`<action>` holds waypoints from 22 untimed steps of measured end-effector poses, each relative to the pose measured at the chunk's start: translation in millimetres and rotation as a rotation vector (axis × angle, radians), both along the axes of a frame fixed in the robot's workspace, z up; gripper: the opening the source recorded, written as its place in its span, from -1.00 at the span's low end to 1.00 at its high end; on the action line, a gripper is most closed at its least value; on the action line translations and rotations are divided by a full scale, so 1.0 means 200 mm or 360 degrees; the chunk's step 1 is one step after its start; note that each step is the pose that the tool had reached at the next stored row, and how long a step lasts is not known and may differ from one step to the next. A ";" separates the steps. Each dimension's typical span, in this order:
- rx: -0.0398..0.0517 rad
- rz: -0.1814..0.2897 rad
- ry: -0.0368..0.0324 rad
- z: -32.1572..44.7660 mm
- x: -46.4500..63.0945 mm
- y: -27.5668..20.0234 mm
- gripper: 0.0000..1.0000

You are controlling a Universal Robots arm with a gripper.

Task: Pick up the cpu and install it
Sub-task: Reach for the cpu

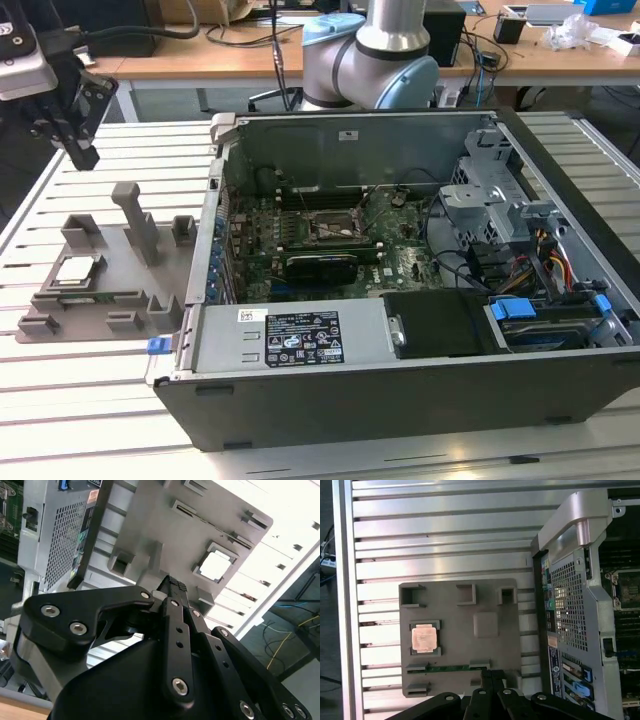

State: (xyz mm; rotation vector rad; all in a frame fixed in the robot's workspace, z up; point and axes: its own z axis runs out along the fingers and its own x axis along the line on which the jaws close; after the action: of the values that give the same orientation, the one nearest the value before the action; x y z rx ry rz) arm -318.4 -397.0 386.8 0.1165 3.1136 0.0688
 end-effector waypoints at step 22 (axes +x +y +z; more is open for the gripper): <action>0.0000 0.0000 0.0000 -0.015 -0.32 0.001 -0.79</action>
State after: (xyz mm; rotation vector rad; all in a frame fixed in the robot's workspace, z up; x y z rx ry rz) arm -382.6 -396.7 383.9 0.1167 3.1135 0.0690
